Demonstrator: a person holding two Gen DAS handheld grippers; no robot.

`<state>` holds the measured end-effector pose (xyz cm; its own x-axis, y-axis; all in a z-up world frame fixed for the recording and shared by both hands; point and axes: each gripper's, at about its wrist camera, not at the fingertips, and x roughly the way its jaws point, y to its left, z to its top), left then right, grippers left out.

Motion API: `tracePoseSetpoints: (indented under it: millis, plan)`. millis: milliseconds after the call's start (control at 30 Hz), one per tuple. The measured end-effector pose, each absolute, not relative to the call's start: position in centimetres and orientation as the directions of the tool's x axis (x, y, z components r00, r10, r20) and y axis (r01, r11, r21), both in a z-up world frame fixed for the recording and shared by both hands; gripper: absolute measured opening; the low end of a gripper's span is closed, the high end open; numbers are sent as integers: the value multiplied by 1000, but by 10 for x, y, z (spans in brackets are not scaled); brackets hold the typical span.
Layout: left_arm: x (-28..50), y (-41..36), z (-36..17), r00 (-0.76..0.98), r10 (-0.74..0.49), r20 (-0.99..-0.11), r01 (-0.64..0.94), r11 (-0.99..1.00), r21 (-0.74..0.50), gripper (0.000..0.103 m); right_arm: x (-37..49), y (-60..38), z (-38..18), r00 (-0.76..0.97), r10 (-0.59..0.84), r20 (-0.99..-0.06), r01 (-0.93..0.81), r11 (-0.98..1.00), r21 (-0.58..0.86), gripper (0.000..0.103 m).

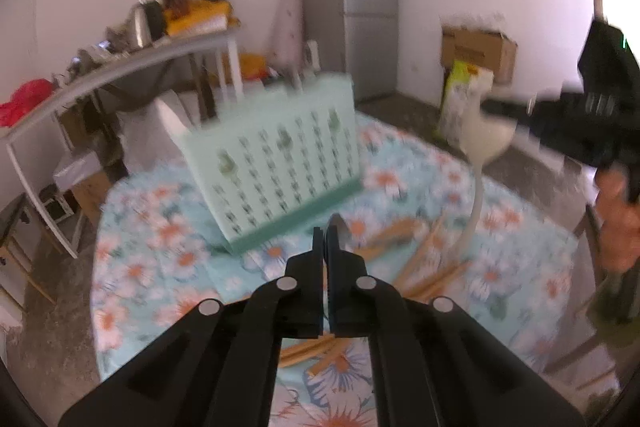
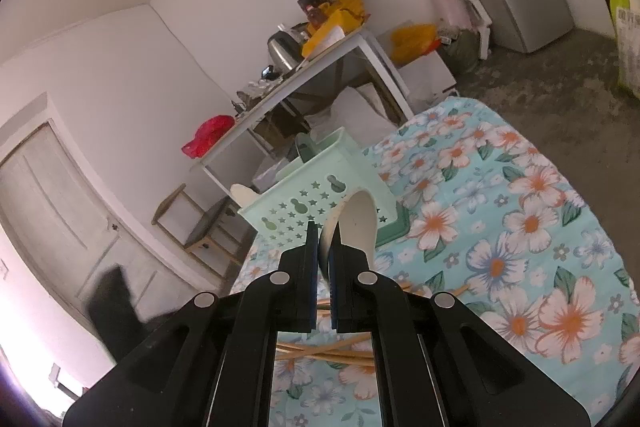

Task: Organize utensils

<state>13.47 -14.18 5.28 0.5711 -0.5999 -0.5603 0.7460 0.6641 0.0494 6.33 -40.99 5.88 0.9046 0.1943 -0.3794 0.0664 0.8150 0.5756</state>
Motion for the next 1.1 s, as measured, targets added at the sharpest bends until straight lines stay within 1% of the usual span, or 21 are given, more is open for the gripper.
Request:
tracePoseSetpoints:
  millis: [33,233,367,467,533,633,833,1100]
  plan:
    - [135,-138,61,586,-598,-547,737,674,52,1,63,-410,59,905,195,-379,66,814,577,3]
    - [141,-106,137,721,-582,-376,646,761,59,1,63,-410,59,905,192,-380,68,816,574,3]
    - [151,-99,181,799,-543,-259,579,811,83,1,63,-410,59,905,192,-380,68,816,574,3]
    - [160,-104,201,847,-495,-192,523,840,142,1,63,-410,59,905,192,-379,68,815,575,3]
    - [166,-110,207,873,-459,-166,485,854,188,1,63,-410,59,905,192,-379,68,815,576,3]
    - [185,-126,203,896,-405,-183,441,861,253,1,63,-410,60,905,193,-379,68,815,575,3]
    - [212,-144,177,890,-366,-273,442,841,313,1,63,-412,62,905,192,-381,67,818,571,3]
    - [231,-163,151,852,-358,-382,482,821,306,1,63,-412,62,905,192,-381,67,818,572,3]
